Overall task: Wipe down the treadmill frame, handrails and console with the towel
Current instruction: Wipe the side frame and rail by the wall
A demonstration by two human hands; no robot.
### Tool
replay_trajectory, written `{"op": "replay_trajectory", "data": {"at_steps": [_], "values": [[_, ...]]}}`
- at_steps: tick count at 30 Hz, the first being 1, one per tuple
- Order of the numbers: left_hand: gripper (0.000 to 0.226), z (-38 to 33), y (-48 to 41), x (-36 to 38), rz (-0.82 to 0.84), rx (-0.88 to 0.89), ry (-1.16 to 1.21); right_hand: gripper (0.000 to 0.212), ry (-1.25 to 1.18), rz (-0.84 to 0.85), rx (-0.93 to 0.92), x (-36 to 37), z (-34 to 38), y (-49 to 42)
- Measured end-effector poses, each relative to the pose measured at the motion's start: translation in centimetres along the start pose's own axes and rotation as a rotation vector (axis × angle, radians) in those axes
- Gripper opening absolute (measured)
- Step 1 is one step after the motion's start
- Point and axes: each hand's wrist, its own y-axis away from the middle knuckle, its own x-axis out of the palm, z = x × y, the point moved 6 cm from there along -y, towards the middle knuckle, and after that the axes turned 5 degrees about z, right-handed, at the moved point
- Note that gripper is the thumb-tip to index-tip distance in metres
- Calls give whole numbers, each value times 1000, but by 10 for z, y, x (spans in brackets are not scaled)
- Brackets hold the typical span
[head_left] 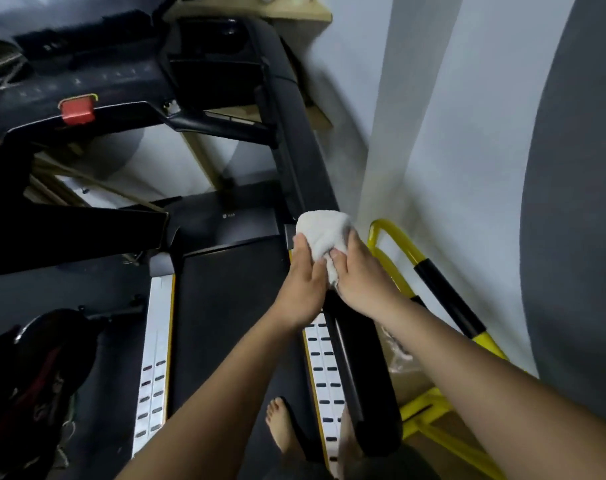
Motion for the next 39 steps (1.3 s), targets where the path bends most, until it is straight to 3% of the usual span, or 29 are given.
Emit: {"op": "replay_trajectory", "data": {"at_steps": [3, 10, 13, 16, 19, 25, 31, 34, 36, 39], "values": [[55, 2, -14, -5, -42, -121, 229, 59, -3, 23, 17, -2, 9, -20], [77, 44, 19, 38, 24, -113, 566, 62, 67, 68, -41, 7, 4, 54], [85, 48, -1, 35, 2, -163, 684, 62, 138, 117, 13, 3, 10, 27], [81, 52, -34, 19, -17, -142, 730, 59, 308, 55, 16, -4, 35, -15], [107, 81, -61, 26, 54, -75, 769, 58, 383, 3, 7, -4, 49, -33], [104, 72, -11, 51, -14, -141, 878, 66, 362, 46, 16, 7, 35, 25], [113, 86, -42, 50, -91, -199, 954, 73, 695, 2, 19, 18, 58, -6], [84, 84, -68, 32, -48, -224, 929, 73, 825, -61, 46, 22, 76, -49], [66, 84, -75, 30, -40, -137, 946, 72, 949, -17, 63, 28, 75, -65], [70, 94, -66, 38, -55, -130, 962, 57, 1122, 70, -117, 26, 77, -59]]}}
